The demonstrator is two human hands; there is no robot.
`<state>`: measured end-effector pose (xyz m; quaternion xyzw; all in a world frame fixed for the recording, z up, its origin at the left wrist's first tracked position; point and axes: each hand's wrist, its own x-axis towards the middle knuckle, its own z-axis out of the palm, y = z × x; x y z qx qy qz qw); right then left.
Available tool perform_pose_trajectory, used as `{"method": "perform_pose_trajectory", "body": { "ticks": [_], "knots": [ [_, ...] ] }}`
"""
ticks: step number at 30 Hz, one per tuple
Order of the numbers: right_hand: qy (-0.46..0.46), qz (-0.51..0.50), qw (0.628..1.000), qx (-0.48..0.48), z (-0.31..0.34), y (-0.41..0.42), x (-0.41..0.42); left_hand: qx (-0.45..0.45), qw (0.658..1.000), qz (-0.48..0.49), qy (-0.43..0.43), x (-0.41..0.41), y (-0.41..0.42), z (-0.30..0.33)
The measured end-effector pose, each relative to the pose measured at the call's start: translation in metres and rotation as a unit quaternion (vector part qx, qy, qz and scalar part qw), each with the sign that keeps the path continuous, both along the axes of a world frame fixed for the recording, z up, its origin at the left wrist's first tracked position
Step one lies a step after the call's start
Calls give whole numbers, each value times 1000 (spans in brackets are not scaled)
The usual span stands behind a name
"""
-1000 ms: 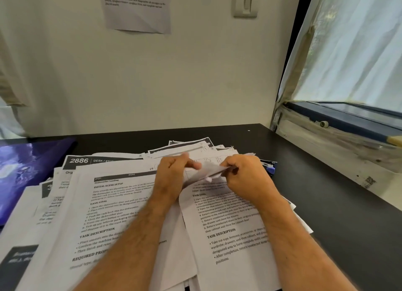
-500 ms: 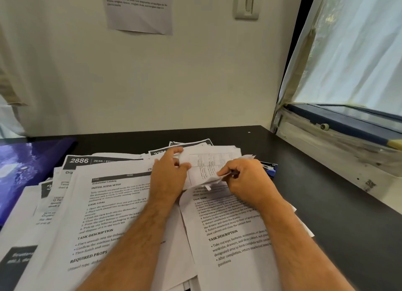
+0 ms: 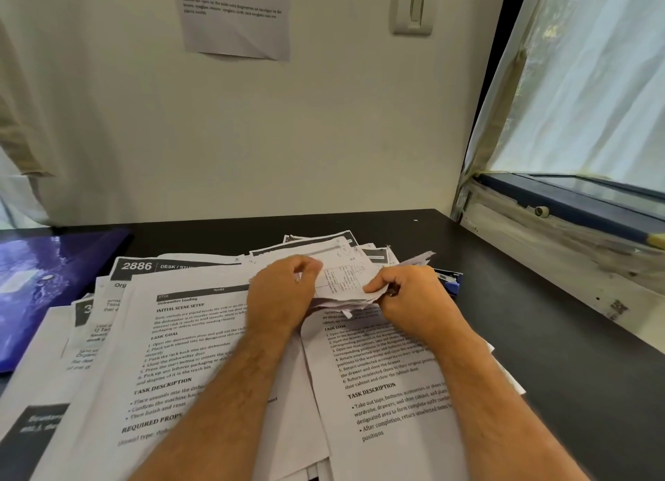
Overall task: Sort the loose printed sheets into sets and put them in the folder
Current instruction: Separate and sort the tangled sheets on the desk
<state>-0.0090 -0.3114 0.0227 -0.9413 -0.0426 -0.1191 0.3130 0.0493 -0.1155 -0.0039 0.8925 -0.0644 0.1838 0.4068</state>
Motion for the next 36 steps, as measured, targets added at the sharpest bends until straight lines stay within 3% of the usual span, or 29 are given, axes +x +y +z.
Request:
{"method": "perform_pose_trajectory", "body": {
  "ticks": [2, 4, 7, 15, 19, 22, 25, 30, 36],
  "knots": [
    [2, 1, 1000, -5, 0, 0, 1, 174, 983, 36, 42, 7, 3, -2],
    [4, -1, 1000, -13, -2, 0, 1, 250, 961, 33, 110, 9, 2, -5],
    [5, -2, 1000, -14, -2, 2, 2, 250, 956, 29, 152, 10, 1, -7],
    [-39, 13, 999, -22, -5, 10, 9, 309, 935, 28, 173, 13, 4, -6],
    [-53, 13, 998, -25, -4, 12, 11, 300, 941, 21, 157, 13, 5, -6],
    [-63, 23, 997, -38, -1, 16, 11, 246, 964, 34, 96, 13, 7, -2],
    [-66, 12, 996, -55, -1, 19, 12, 170, 981, 75, -55, 12, 14, 4],
    [-139, -14, 989, -56, -6, 17, 16, 121, 962, 95, -226, 11, 15, 7],
    [-143, -54, 986, -67, -3, 15, 16, 130, 940, 115, -293, 3, 11, 15]
  ]
}}
